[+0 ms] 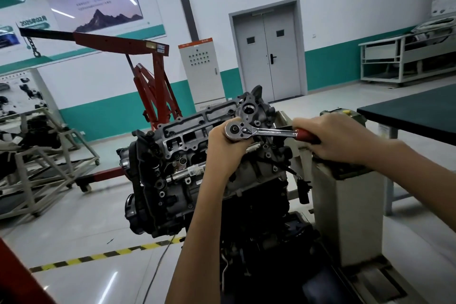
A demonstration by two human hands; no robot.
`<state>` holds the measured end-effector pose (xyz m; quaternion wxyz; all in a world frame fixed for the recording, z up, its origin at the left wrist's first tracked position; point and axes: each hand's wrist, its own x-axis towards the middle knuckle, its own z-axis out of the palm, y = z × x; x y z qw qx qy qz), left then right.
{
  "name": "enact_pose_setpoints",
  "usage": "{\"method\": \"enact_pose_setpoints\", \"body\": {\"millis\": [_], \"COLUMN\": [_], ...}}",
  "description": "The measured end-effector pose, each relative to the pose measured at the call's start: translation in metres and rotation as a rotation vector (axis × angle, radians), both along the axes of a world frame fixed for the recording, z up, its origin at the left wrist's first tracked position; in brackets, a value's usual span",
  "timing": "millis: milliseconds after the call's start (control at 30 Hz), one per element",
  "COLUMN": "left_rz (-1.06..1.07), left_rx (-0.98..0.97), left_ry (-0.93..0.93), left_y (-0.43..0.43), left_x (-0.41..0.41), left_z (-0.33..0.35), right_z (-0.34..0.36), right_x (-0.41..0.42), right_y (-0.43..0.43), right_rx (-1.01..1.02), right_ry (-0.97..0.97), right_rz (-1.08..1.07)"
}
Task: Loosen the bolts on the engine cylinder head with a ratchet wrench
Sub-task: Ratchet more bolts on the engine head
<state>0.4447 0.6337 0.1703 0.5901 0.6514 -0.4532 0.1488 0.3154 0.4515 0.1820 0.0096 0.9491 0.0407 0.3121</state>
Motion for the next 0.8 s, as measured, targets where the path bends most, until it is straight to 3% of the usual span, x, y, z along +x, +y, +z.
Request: {"method": "enact_pose_setpoints", "body": {"millis": [100,200,333,433,533,667,800], "left_rz": [0.026,0.098,0.141,0.113,0.084,0.081,0.009], "left_rx": [-0.021,-0.127,-0.252,-0.278,-0.248,-0.154,-0.087], "left_ry": [-0.038,-0.094,-0.045,-0.013,0.058,0.054,0.04], "left_y": [0.001,-0.005,-0.02,-0.023,-0.02,-0.017,-0.009], "left_x": [0.001,-0.005,-0.015,-0.015,-0.011,-0.007,-0.007], "left_z": [-0.003,-0.013,-0.018,-0.018,-0.017,-0.013,-0.008], "right_z": [-0.016,-0.062,-0.099,-0.104,-0.095,-0.06,-0.007], "right_x": [0.0,-0.006,0.0,0.005,-0.002,-0.01,-0.002], "right_y": [0.009,0.052,0.132,0.156,0.121,0.04,-0.003], "right_rx": [0.077,0.411,0.896,1.01,0.861,0.377,0.016], "right_ry": [0.006,0.033,-0.114,-0.124,-0.085,0.103,0.041], "right_rz": [-0.026,0.019,0.065,0.155,0.109,0.02,-0.015]}}
